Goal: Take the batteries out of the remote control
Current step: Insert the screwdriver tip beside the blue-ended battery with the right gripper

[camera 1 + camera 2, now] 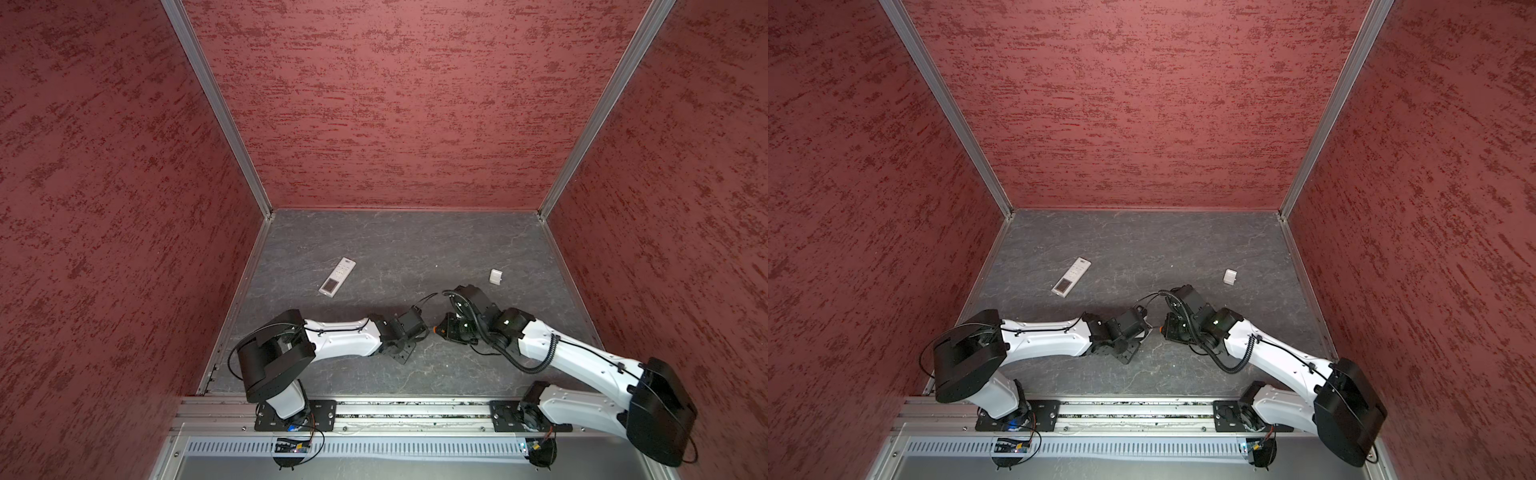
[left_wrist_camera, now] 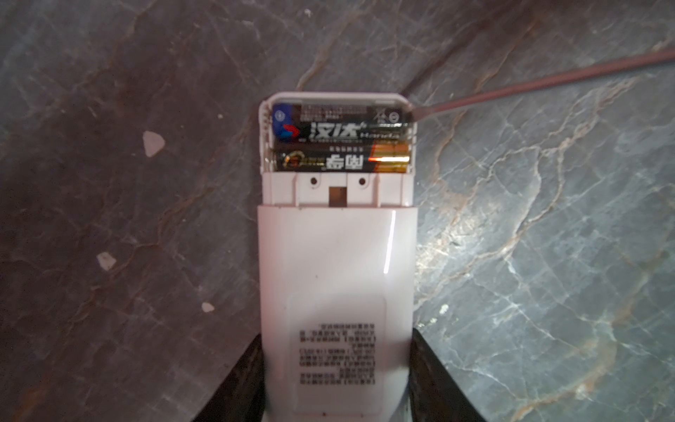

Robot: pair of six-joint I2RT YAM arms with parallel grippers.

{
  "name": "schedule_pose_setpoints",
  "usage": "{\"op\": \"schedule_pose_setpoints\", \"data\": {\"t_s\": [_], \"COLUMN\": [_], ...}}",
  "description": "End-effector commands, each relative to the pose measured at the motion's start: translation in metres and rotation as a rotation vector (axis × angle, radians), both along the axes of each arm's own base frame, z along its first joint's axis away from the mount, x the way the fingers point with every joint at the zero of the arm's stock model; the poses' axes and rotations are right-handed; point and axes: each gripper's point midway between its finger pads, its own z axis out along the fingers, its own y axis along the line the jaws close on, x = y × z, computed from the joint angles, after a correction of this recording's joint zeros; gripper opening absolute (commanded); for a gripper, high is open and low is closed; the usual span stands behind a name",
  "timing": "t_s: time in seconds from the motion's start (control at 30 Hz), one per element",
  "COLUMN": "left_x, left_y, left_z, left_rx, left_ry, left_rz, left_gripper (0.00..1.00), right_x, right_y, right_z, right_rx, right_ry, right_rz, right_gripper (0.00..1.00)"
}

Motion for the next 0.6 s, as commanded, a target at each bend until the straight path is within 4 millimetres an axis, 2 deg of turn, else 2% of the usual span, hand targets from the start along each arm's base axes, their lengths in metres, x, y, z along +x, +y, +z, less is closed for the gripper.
{"op": "schedule_pose_setpoints", "data": {"t_s": [0.0,0.4,0.57], "left_x": [-0.024,-0.025,-0.027], "left_y": [-0.002,-0.006,-0.007], "left_z": [-0.024,-0.025,-0.026], "left_rx": [0.002,-0.004,-0.004], "left_ry": [0.094,0.096,0.101], "left_rz": [-0.048,-0.062,-0.068], "left_gripper": [0.23,0.21,0.21], "right_x": [-0.002,0.000,0.002], "right_y": [0.004,0.009,0.015], "right_z": [-0.006,-0.008,-0.001], "right_rx": [0.015,0.034,0.065], "right_ry": [0.022,0.023,0.012], "right_rz": [-0.005,-0.001,0.003], "right_gripper": [0.00,0.00,0.00]}}
